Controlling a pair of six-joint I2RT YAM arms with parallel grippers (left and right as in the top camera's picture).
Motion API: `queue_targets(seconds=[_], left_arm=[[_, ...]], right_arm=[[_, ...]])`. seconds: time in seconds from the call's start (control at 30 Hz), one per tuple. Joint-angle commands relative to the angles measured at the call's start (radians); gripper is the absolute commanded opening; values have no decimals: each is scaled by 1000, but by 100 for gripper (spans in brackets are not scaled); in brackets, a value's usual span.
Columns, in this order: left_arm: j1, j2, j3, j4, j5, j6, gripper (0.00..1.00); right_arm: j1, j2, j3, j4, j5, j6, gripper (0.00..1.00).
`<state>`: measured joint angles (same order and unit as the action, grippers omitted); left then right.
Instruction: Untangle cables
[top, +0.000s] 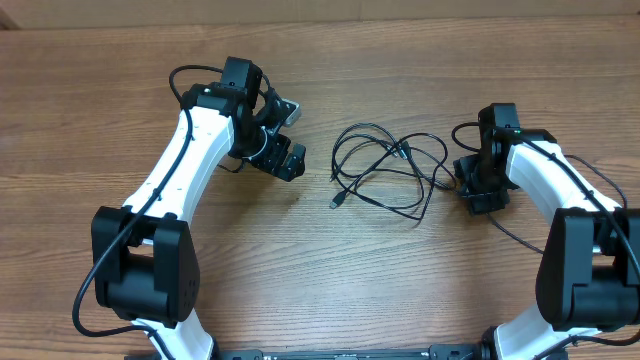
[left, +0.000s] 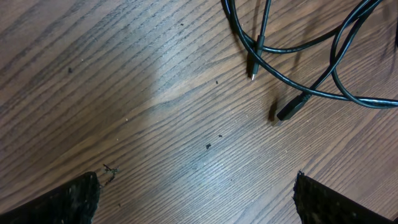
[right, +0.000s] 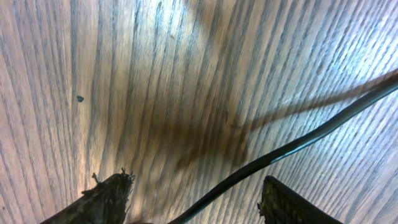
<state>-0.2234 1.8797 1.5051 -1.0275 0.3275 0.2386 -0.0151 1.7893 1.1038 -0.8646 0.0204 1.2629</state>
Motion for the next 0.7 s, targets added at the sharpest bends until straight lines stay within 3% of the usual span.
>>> queue_targets(seconds=[0.0,0.57,0.67], left_arm=[[-13,12,1,1,-3,-3,100],[-13,12,1,1,-3,-3,99],[-13,12,1,1,-3,-3,100]], right_arm=[[1,-3,-5,0,40,13,66],[10,35,-60,50,22,24,64],[10,35,-64,48,23,24,52]])
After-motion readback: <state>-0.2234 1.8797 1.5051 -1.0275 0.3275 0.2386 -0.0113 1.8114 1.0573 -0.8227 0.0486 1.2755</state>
